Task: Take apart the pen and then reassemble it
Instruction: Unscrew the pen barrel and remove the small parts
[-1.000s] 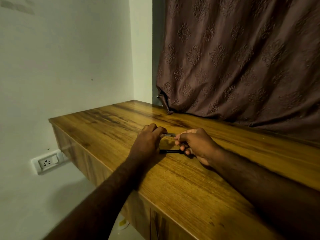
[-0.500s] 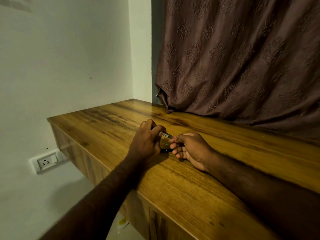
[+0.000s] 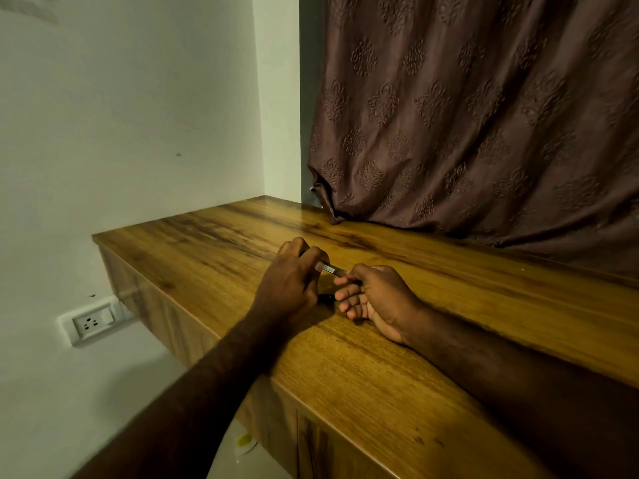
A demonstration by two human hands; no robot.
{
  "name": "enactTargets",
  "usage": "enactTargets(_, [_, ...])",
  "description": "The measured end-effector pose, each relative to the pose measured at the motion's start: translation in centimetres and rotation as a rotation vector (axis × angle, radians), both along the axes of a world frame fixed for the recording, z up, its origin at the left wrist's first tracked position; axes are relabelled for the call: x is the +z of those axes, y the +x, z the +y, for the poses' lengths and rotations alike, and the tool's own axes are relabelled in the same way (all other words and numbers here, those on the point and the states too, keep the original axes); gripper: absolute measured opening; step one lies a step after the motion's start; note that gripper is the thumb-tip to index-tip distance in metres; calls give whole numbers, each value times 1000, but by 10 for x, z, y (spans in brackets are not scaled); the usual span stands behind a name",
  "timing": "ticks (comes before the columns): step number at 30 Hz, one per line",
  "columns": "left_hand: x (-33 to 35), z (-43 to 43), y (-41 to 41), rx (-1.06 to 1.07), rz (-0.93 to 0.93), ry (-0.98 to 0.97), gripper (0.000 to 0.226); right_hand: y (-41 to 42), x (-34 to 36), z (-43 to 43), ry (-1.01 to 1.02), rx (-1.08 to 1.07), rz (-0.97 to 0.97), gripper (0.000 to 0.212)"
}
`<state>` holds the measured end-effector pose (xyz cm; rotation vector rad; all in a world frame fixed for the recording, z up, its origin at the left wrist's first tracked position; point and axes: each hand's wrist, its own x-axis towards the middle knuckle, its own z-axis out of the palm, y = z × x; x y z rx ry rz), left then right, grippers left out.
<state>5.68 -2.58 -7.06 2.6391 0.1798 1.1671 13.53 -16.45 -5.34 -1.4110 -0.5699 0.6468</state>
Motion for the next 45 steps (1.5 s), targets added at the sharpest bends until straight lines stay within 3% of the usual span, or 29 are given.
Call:
enactTargets(15, [-1,5,2,-51,-28,-127,25,3,-1,-1,45,50,21,32])
enactTargets(45, [-3,10,4,-110,-64,-210,17,9,-2,-4,172,-93,-120,14])
